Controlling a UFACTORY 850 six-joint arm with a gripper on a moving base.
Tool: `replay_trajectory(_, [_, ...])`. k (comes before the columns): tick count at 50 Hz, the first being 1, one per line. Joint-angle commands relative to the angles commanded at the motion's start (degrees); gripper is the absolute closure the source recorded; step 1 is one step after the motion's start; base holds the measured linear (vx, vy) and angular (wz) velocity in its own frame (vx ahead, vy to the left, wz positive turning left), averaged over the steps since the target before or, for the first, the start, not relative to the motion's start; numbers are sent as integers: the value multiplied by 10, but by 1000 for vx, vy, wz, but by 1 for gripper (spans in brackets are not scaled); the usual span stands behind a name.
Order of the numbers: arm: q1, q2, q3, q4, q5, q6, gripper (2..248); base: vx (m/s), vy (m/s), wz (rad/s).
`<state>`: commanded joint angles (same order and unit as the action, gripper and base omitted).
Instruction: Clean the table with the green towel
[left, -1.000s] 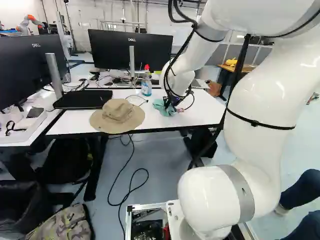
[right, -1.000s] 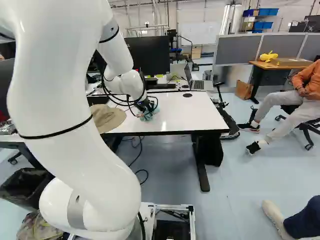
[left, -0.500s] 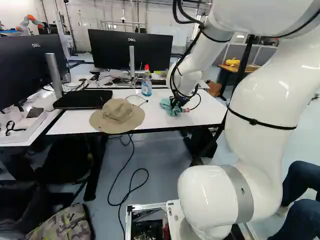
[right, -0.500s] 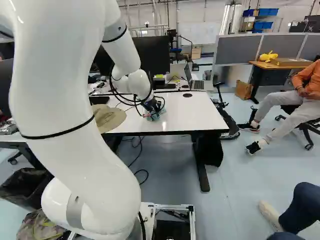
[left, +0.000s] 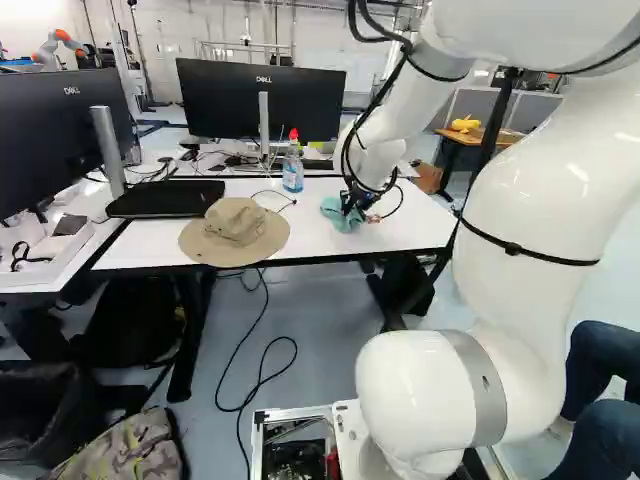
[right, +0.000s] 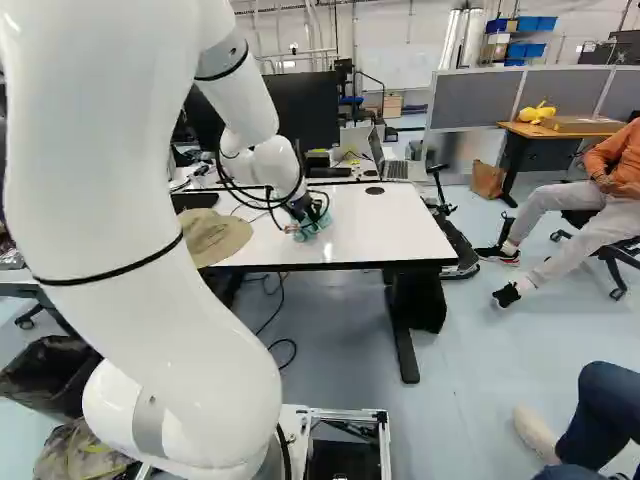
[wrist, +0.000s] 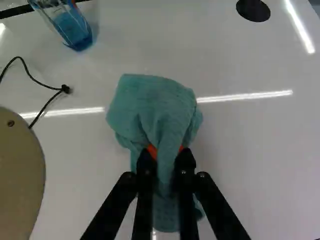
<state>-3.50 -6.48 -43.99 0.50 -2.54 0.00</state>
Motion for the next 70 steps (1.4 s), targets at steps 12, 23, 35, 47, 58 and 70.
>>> replay_trajectory(12, [8,29,12,2,-22,0,199,0,0,0])
replay_trajectory(23, [17,50,17,7,-57,0,199,0,0,0])
replay_trajectory(35, [24,72,20,15,-99,0,199,0,0,0])
replay_trajectory(47, [28,93,21,23,-144,0,199,0,0,0])
replay_trajectory(58, [29,111,21,31,-186,0,199,0,0,0])
replay_trajectory(70, [29,130,18,35,-223,0,199,0,0,0])
